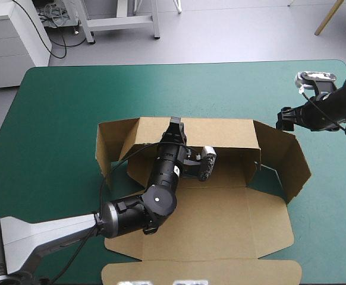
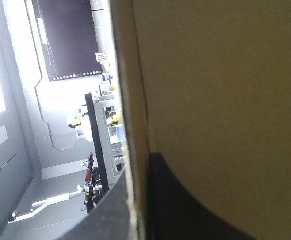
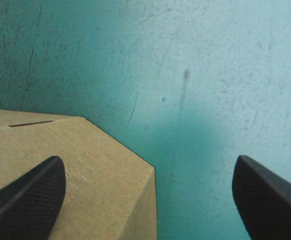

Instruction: Fold the box

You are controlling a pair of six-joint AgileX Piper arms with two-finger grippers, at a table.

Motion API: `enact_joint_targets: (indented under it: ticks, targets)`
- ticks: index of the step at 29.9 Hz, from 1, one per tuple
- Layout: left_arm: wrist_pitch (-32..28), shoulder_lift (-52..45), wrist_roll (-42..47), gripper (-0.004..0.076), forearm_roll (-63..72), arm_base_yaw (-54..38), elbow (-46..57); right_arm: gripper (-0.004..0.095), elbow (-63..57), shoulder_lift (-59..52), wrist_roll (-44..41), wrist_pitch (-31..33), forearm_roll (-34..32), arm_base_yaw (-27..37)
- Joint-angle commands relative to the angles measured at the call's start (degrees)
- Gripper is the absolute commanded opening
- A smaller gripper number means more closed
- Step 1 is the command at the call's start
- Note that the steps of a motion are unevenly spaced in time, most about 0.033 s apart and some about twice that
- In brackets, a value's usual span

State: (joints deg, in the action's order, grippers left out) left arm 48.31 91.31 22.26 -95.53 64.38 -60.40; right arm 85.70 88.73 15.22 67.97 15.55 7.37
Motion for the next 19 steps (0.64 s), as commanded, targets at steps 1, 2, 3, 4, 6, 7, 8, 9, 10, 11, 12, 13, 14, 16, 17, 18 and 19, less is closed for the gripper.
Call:
enact_joint_targets:
  ticks: [1, 2, 3, 4, 6, 7, 8, 9, 10, 11, 12, 13, 14, 16, 17, 18, 19]
  targets:
    - [2.5, -2.8, 0.5, -0.001, -3.4, 0.4, -1.4, 0.0833, -2.1, -4.9, 1.0, -3.0, 1.4, 0.4]
    - [2.5, -2.8, 0.5, -0.001, -3.0, 0.4, -1.4, 0.0833, -2.9, -5.4, 1.0, -3.0, 1.4, 0.4]
    - [2.5, -2.8, 0.5, -0.001, -2.6, 0.4, -1.4, 0.0833, -3.9, -6.0, 1.0, -3.0, 1.4, 0.4]
    - [2.5, -2.8, 0.5, -0.001, -2.4, 0.4, -1.4, 0.0833, -4.7, -6.6, 1.0, -3.0, 1.5, 0.4]
    - [2.5, -2.8, 1.7, -0.001, -2.1, 0.4, -1.4, 0.0833, -6.1, -7.9, 1.1, -4.1, 1.7, 0.4]
    - [2.5, -2.8, 2.5, -0.001, -2.1, 0.4, -1.4, 0.0833, -6.5, -8.3, 1.1, -4.6, 1.7, 0.4]
    - [2.5, -2.8, 2.9, -0.001, -2.1, 0.4, -1.4, 0.0833, -6.6, -8.5, 1.1, -4.7, 1.7, 0.4]
    - [2.5, -2.8, 3.4, -0.001, -2.1, 0.4, -1.4, 0.0833, -6.6, -8.6, 1.1, -4.5, 1.7, 0.4]
    - [2.5, -2.8, 3.4, -0.001, -2.1, 0.4, -1.4, 0.0833, -6.6, -8.6, 1.1, -4.1, 1.7, 0.4]
    - [2.5, -2.8, 3.4, -0.001, -2.1, 0.4, -1.4, 0.0833, -6.6, -8.6, 1.1, -3.7, 1.7, 0.4]
    - [2.6, -2.8, 3.4, -0.001, -2.1, 0.4, -1.4, 0.0833, -6.6, -8.6, 1.1, -3.6, 1.8, 0.4]
    - [2.6, -2.8, 3.4, -0.001, -2.1, 0.4, -1.4, 0.0833, -6.6, -8.6, 1.1, -4.6, 1.8, 0.4]
    - [2.9, -2.8, 3.4, -0.001, -2.1, 0.4, -1.4, 0.0833, -6.6, -8.6, 0.7, -5.9, 1.8, 0.4]
    - [3.4, -2.8, 3.4, -0.001, -2.1, 0.4, -1.4, 0.0833, -5.5, -8.3, 0.0, -6.5, 1.7, 0.4]
    - [3.8, -2.8, 3.5, -0.001, -2.1, 0.4, -1.4, 0.0833, -5.0, -7.9, 0.0, -6.3, 1.8, 0.4]
    - [4.5, -2.8, 4.0, -0.001, -2.4, 0.4, -1.4, 0.0833, -4.0, -7.5, -0.1, -5.5, 1.8, 0.4]
    - [5.1, -2.8, 4.8, -0.001, -2.6, 0.4, -1.4, 0.0833, -3.1, -7.0, -0.1, -4.7, 2.0, 0.4]
